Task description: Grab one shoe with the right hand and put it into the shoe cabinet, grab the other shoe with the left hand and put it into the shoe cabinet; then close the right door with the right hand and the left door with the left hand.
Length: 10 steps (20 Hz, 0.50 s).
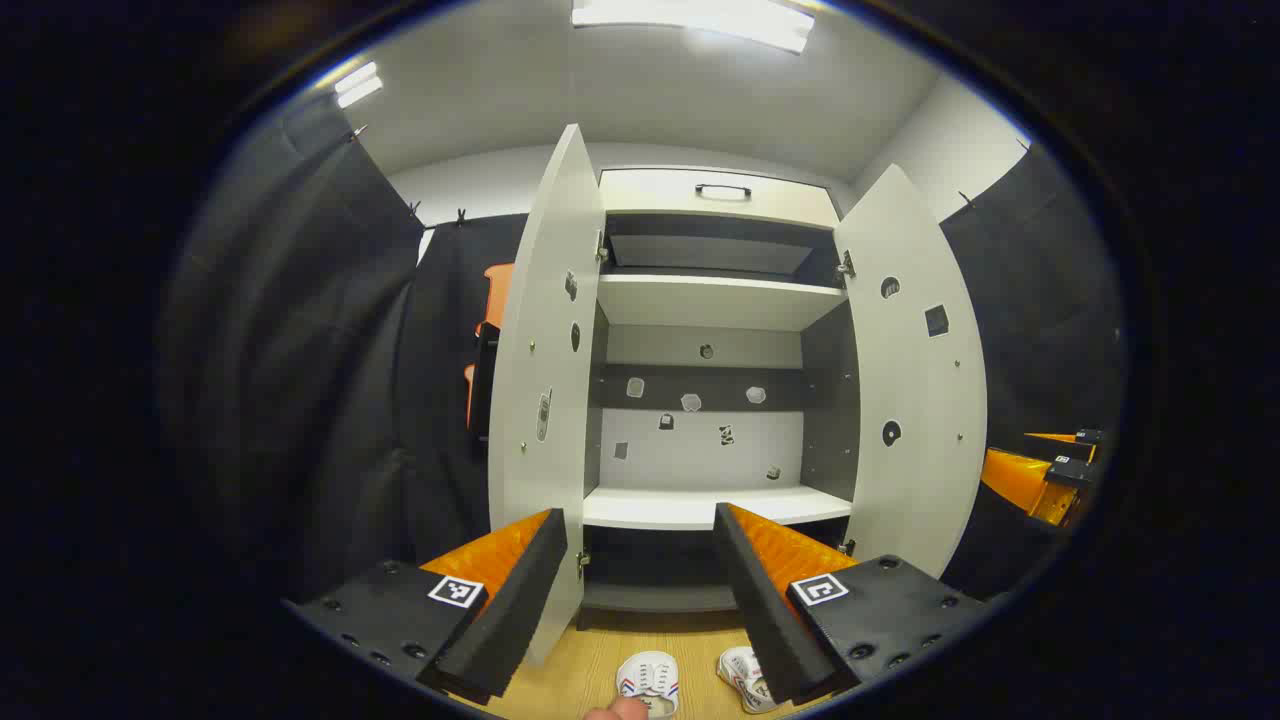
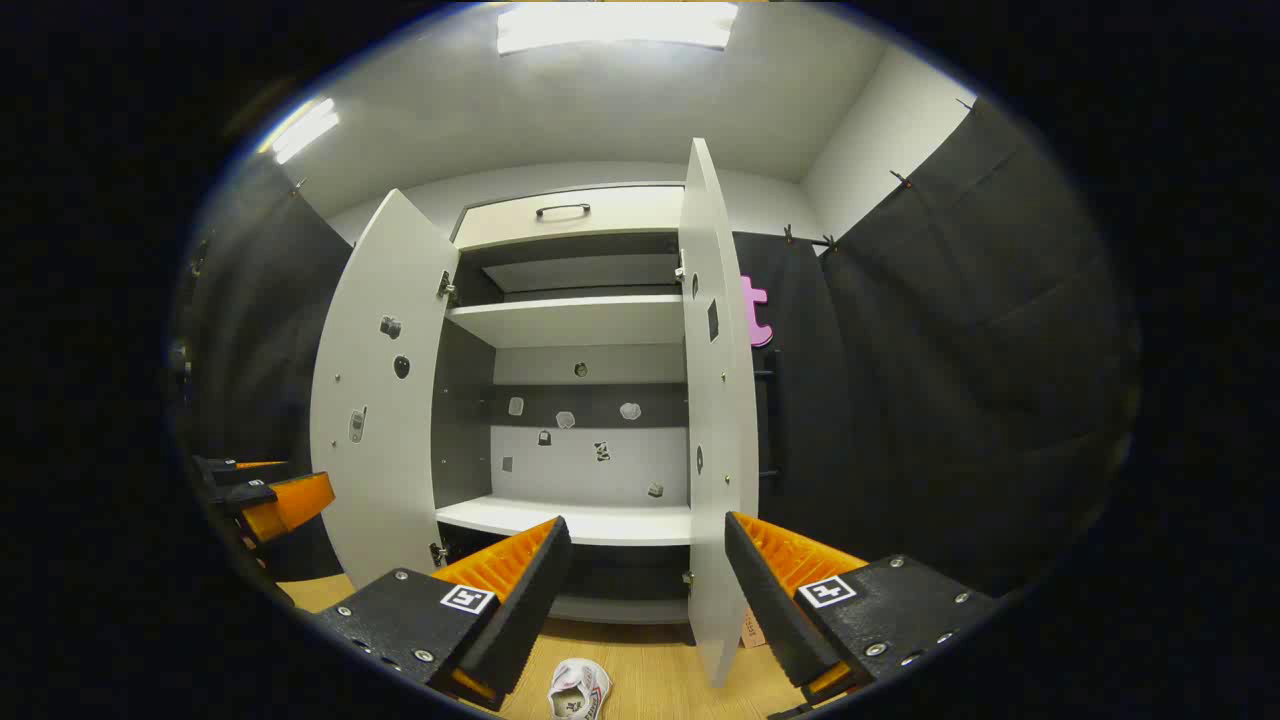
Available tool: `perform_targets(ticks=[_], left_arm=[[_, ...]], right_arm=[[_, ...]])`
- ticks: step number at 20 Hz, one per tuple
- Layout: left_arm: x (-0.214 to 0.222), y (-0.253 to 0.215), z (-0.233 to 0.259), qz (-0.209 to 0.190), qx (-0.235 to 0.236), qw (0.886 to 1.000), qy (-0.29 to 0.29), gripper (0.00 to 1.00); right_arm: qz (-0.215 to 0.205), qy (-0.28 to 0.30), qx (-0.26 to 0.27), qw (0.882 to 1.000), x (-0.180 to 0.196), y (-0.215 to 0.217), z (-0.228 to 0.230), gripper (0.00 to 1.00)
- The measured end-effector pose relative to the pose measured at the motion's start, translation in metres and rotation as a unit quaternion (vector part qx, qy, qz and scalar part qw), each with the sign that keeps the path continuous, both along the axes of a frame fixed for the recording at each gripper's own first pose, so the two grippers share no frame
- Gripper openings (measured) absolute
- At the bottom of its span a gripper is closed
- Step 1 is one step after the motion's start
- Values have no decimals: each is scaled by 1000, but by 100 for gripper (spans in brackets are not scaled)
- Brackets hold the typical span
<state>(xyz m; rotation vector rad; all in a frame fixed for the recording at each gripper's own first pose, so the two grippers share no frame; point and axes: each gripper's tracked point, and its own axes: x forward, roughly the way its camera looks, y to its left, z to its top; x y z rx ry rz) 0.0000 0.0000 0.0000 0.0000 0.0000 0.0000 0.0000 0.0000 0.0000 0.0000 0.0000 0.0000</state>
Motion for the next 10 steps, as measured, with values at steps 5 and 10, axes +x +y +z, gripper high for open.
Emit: perform_targets(ticks=[5, 10], left_arm=[[0, 2, 1, 1, 1, 1000, 0, 96], [-1, 3, -1, 1, 0, 1000, 1, 96]], right_arm=[[2, -2, 0, 1000, 1, 2, 0, 94], [5, -1, -4, 1000, 1, 6, -2, 94]])
